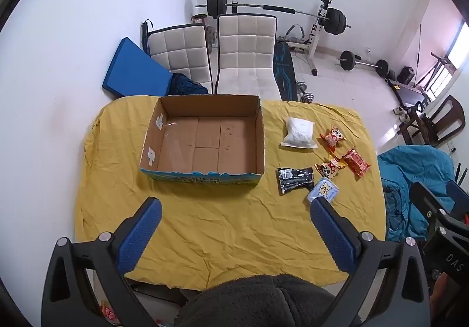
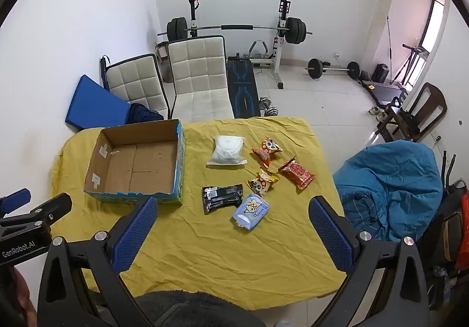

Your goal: Organize soft objects

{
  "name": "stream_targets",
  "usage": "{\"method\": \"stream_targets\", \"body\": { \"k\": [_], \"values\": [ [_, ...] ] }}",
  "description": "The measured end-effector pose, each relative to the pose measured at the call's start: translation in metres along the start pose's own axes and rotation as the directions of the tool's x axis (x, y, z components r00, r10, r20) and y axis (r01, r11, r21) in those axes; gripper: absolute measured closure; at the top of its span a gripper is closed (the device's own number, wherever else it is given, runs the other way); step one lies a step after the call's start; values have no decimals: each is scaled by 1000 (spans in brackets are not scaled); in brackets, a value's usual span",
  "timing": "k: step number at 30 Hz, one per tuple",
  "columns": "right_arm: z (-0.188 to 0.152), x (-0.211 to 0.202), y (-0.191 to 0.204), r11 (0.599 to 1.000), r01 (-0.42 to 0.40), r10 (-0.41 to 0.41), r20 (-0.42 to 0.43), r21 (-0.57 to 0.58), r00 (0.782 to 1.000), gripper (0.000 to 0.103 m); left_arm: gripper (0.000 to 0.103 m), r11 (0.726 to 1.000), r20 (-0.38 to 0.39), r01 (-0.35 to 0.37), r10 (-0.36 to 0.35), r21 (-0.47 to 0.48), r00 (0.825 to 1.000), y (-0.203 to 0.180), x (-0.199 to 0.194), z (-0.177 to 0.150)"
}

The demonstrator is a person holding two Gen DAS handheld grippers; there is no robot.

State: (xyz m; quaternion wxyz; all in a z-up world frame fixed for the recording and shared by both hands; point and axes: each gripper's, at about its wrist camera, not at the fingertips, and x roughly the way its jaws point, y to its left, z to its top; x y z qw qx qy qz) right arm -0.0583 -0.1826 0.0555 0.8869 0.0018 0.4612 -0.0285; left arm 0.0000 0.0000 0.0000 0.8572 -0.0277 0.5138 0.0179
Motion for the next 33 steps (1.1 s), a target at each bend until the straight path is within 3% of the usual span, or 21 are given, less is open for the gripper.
{"method": "stream_targets", "body": {
  "k": [19, 33],
  "values": [
    [0, 8, 0, 1000, 23, -23, -5, 7, 1000, 0, 0, 1000, 17, 4, -4, 9, 1000, -3, 0, 5],
    [5, 2, -2, 1000, -5, 5, -3, 24, 1000, 0, 0, 1000, 49, -3, 2, 13, 999, -5, -8, 5]
  ]
}}
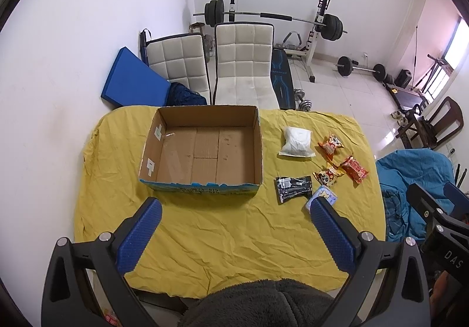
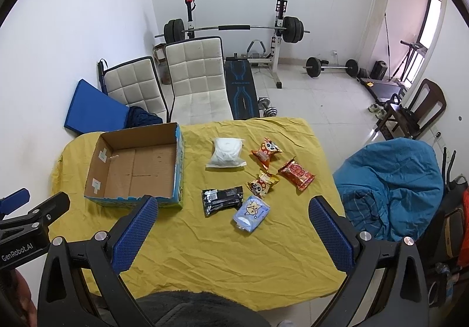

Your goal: Organize soft objects

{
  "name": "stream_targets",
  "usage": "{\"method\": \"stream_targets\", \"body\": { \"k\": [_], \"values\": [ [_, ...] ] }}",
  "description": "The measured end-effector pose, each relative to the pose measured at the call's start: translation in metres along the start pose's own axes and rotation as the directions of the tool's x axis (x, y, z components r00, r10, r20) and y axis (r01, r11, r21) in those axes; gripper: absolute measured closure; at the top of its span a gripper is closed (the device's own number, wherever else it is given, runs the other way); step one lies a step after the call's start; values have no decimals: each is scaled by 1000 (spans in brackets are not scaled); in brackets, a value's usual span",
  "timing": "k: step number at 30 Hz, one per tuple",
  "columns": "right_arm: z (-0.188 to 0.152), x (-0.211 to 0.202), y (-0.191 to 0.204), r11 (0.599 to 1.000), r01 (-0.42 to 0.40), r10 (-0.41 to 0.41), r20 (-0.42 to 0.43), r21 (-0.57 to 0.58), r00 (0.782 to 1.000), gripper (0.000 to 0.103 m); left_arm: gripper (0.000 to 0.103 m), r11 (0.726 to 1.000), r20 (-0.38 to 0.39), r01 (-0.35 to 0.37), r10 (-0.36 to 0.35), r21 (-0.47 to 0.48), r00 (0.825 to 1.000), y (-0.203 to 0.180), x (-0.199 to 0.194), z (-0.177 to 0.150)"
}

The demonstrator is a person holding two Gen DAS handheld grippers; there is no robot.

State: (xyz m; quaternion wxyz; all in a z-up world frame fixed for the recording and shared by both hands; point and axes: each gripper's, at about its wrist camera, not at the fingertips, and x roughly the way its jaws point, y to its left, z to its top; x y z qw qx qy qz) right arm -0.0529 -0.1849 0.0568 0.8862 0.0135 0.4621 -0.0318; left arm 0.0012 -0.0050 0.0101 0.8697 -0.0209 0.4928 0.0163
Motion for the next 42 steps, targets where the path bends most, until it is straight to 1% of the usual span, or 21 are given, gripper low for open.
{"method": "stream_targets", "body": {
  "k": [15, 42],
  "values": [
    [3, -1, -3, 1000, -3, 3, 6, 19, 1000, 0, 0, 1000, 7, -7, 7, -4, 1000, 2, -2, 3],
    [2, -9, -2, 1000, -14, 14, 19, 3, 1000, 0, 0, 1000, 9, -12, 12, -1, 1000, 8, -2, 3]
  ]
}}
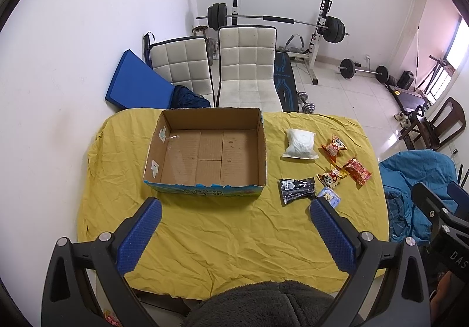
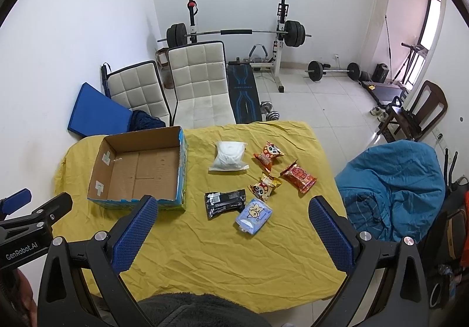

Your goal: Organize soft objects

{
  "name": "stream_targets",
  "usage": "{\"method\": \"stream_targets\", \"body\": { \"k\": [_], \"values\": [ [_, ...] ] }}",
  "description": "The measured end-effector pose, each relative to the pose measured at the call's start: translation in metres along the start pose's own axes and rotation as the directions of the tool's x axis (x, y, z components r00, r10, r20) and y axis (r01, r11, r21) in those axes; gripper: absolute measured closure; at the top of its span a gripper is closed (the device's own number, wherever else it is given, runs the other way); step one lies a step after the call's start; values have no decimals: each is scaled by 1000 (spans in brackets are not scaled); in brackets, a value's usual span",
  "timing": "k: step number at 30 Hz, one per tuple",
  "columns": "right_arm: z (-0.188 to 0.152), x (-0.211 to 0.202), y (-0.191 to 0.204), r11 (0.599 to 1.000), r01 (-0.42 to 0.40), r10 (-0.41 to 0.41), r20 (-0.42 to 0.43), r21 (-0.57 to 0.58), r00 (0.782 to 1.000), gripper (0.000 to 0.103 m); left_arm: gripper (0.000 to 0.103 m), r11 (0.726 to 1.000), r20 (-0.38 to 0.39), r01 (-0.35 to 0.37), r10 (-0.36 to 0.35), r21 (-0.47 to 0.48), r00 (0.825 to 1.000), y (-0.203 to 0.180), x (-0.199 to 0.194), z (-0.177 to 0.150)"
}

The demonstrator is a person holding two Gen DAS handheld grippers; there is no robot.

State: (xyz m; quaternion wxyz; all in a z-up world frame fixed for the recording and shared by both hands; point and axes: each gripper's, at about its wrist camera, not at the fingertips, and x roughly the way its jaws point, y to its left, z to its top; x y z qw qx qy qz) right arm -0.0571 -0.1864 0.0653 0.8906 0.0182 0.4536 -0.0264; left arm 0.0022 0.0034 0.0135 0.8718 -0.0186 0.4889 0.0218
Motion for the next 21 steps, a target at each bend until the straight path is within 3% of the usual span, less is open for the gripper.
{"method": "stream_targets", "body": {
  "k": [21],
  "values": [
    [-1, 7, -10, 999, -30, 31, -13, 17, 999, 0, 0, 1000, -10, -12, 12, 10, 1000, -7, 3, -4]
  ]
}}
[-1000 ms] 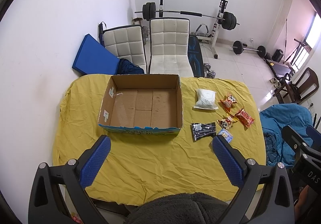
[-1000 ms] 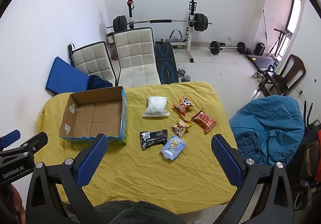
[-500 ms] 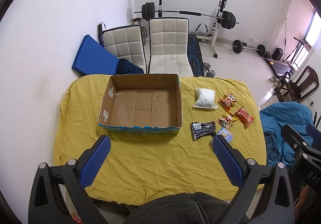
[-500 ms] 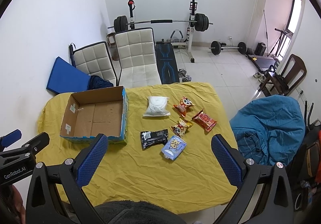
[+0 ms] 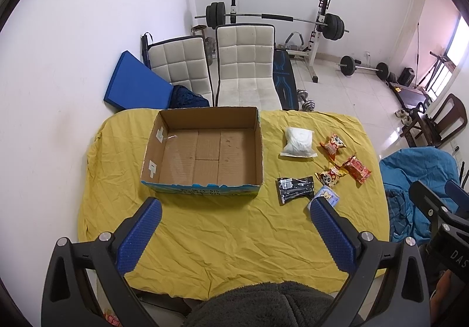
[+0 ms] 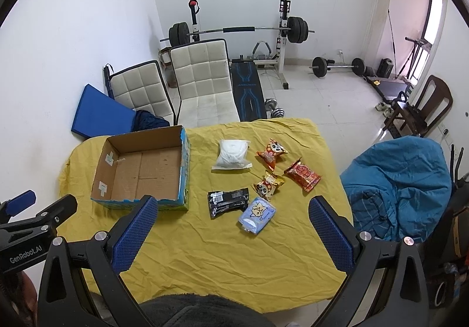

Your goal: Organize soft objects

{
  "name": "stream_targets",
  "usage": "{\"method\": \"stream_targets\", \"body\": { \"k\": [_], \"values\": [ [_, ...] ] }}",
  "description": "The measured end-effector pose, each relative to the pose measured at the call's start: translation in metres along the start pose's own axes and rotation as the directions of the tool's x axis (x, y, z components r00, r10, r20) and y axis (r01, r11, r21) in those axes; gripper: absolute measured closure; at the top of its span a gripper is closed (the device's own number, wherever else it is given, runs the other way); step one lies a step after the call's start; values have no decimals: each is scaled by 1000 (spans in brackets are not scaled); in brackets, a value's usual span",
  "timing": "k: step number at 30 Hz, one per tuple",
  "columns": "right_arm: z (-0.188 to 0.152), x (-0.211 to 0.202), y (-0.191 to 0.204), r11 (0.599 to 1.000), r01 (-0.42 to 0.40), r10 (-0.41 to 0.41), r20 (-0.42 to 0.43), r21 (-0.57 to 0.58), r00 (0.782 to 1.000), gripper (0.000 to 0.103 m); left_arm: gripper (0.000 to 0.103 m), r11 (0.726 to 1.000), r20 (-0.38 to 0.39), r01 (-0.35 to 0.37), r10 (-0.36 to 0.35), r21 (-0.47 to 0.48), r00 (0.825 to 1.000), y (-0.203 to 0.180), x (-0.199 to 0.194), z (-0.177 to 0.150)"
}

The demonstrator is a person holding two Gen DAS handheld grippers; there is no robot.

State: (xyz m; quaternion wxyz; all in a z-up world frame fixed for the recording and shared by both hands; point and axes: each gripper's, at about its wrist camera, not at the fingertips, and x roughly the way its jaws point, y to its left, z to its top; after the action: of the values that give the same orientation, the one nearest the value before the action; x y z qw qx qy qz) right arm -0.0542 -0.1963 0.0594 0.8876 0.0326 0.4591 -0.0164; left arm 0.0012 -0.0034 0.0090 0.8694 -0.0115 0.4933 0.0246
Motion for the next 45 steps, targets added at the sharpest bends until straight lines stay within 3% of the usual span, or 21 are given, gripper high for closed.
{"method": "stream_targets", "body": {
  "k": [5, 10, 16, 20, 23, 26, 30, 32, 36, 38, 39, 40, 41, 43, 45],
  "values": [
    [5, 24, -18, 1000, 8, -7, -40, 22, 999, 0, 0, 1000, -35, 2, -2, 8, 999, -19, 18, 6],
    [18, 73, -58, 998, 50, -44, -112, 47, 993, 0, 0, 999, -65, 12, -9, 40, 998, -45, 56, 27],
    [45, 159, -128, 989, 138, -127, -202, 46, 971, 0, 0, 995, -133, 34, -22, 89, 991, -85, 134, 63],
    [63, 236, -169, 989, 140, -117, -304, 56, 945, 0, 0, 992, -186, 58, -37, 110, 982, -114, 192, 81],
    [76, 302, -191, 992, 111, -78, -388, 62, 918, 0, 0, 990, -241, 84, -56, 109, 969, -134, 243, 96],
    [88, 368, -206, 989, 54, 16, -456, 140, 890, 0, 0, 991, -303, 96, -65, 89, 951, -153, 298, 108],
    [95, 451, -210, 958, 59, 94, -505, 280, 858, 0, 0, 993, -368, 89, -53, 82, 928, -171, 361, 120],
    [96, 486, -210, 930, 80, 131, -526, 358, 841, 6, 0, 994, -396, 55, -15, 90, 918, -179, 391, 123],
    [88, 548, -205, 858, 107, 228, -559, 502, 797, 20, 0, 997, -450, 37, -3, 66, 893, -181, 431, 126],
    [83, 565, -201, 837, 99, 266, -559, 538, 785, 23, 0, 998, -475, 32, -4, 51, 880, -180, 446, 125],
    [80, 573, -197, 832, 99, 278, -565, 545, 777, 36, 0, 999, -483, 27, -2, 43, 875, -180, 452, 125],
    [79, 580, -193, 840, 104, 274, -582, 532, 765, 56, 0, 999, -491, 27, -4, 40, 871, -180, 456, 125],
    [77, 588, -190, 861, 107, 259, -610, 497, 749, 57, 0, 999, -505, 30, -8, 34, 863, -179, 462, 124],
    [79, 594, -188, 890, 78, 252, -628, 449, 737, 57, 0, 998, -521, 52, -32, 24, 853, -181, 467, 125],
    [84, 599, -185, 947, 52, 190, -682, 318, 706, 57, 0, 997, -531, 74, -53, 18, 846, -184, 474, 126]
  ]
}}
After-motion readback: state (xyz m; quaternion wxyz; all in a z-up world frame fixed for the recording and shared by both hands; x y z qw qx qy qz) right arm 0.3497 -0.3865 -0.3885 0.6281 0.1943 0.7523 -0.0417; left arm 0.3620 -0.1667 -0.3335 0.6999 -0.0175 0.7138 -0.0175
